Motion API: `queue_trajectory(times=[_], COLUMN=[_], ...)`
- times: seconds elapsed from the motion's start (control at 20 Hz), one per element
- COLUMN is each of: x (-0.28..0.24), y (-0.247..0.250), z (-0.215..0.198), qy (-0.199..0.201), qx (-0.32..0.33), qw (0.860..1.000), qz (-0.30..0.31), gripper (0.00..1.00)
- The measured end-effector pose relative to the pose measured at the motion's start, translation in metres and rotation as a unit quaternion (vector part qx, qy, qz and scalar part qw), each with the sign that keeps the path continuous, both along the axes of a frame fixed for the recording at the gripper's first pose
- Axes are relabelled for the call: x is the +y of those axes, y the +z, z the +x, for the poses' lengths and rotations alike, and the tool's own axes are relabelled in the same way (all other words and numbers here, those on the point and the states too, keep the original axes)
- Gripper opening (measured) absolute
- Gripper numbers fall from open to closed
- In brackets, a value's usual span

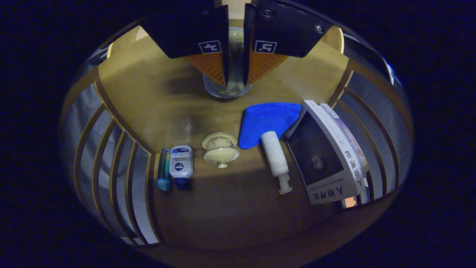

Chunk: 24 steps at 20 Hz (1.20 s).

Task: Pull open the drawer, take out the items inside it, and place them on the countertop above the cabinet.

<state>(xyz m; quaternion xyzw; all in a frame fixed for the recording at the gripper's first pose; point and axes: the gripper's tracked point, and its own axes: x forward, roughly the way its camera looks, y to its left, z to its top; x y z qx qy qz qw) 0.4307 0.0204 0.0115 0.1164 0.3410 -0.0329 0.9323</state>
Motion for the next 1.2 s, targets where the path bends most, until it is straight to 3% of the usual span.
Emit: queue_trajectory(times=[0.15,0.35,0.5,0.6,0.85,1.1,1.2], x=[-0.001,0.011,0.01,0.009,0.014,0.032,0.041], y=[0.001,0.006,0.009,0.018,0.049,0.048,0.046], z=[0.0,0.0,0.001,-0.001,-0.025,-0.101,-0.138], qy=[-0.004,0.026,0.057,0.056,0.042,0.067,0.071], qx=[-0.013,-0.042,-0.076,-0.105,-0.197,-0.248,-0.267], qw=[1.0,0.998,0.995,0.992,0.979,0.966,0.961], qz=[0.017,0.035,-0.021,-0.047,-0.028,-0.029,-0.024], gripper=[0.21,0.57,0.84,0.84,0.84,0.99,0.99])
